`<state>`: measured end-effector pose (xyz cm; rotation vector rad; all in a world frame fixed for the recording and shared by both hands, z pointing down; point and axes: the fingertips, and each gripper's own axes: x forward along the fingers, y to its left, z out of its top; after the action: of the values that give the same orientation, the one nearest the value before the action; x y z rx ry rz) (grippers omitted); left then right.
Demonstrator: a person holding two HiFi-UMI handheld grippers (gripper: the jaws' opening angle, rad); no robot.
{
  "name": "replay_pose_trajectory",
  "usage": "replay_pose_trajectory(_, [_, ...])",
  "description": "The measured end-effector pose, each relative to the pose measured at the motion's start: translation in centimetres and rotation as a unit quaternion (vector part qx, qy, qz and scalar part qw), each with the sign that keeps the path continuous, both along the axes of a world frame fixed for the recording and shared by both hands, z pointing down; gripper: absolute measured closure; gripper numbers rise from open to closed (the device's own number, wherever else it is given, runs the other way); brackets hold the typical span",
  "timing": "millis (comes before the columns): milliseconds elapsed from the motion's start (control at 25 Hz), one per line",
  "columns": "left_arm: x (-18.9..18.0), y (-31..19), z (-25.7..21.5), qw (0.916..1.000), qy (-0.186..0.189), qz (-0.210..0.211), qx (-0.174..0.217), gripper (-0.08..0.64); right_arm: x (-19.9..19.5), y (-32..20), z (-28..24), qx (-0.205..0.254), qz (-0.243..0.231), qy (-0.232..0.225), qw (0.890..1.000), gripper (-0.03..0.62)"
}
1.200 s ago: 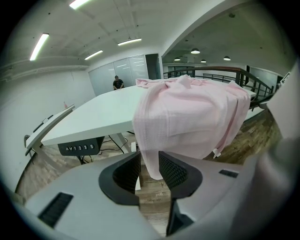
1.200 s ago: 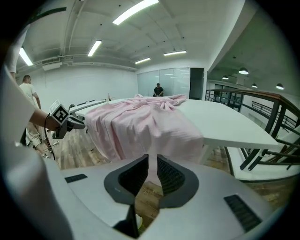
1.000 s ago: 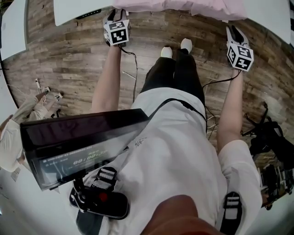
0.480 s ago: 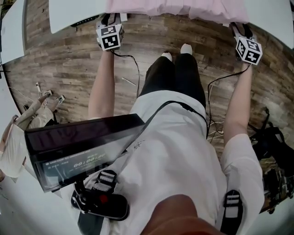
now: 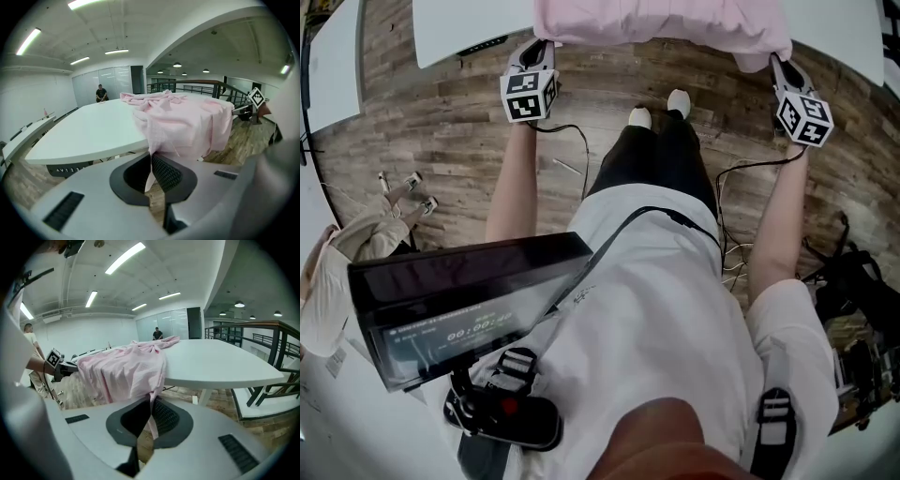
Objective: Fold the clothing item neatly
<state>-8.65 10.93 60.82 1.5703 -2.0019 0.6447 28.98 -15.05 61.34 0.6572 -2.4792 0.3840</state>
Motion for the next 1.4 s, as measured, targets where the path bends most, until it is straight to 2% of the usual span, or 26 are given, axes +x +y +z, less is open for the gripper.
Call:
replay_pose_trajectory(160, [0.8,0.6,-3.4,0.9996,0.017,0.015,0.017,0.548,-0.3,1.2,-4.1,0.006,0.003,-0.016,1.0,0.581])
replay_pose_trajectory(240, [0.8,1.1,-3.8,0.9996,0.018,0.019,0.013,0.548,-0.4,1.6,-4.8,0.005,0.006,-0.017,1.0,0.581])
replay_pose_trajectory(560, [-0.8,1.9,0.9,0.9987,-0.012,0.039,-0.031,0.548,-0.8,1.6,0.5,0.0,-0.004,0.023,1.0,0.581])
replay_pose_trajectory(680, [-1.7,1.7,2.6,0.9979,-0.025,0.048,-0.035,0.544,-1.1,1.0,2.2,0.015,-0.012,0.035,0.999,0.581])
replay_pose_trajectory(920, [-3.0,0.3,6.1,0.9962,-0.03,0.068,-0.045,0.411,-2.4,-0.3,4.7,0.036,-0.031,0.04,0.998,0.58])
replay_pose_trajectory(960, [-3.1,0.2,6.8,0.9958,-0.031,0.071,-0.049,0.394,-2.6,-0.3,5.1,0.037,-0.036,0.04,0.998,0.567])
replay_pose_trajectory(1080, [-3.1,0.4,8.9,0.994,-0.034,0.082,-0.064,0.362,-2.7,-0.1,6.3,0.039,-0.053,0.046,0.997,0.475])
replay_pose_trajectory(1200, [-3.6,0.8,10.6,0.9947,-0.036,0.069,-0.067,0.359,-2.0,0.5,8.3,0.035,-0.065,0.063,0.995,0.418])
replay_pose_trajectory(1400, [-4.6,0.7,12.4,0.9965,-0.031,0.053,-0.057,0.359,-1.0,1.0,11.8,0.025,-0.067,0.079,0.994,0.377])
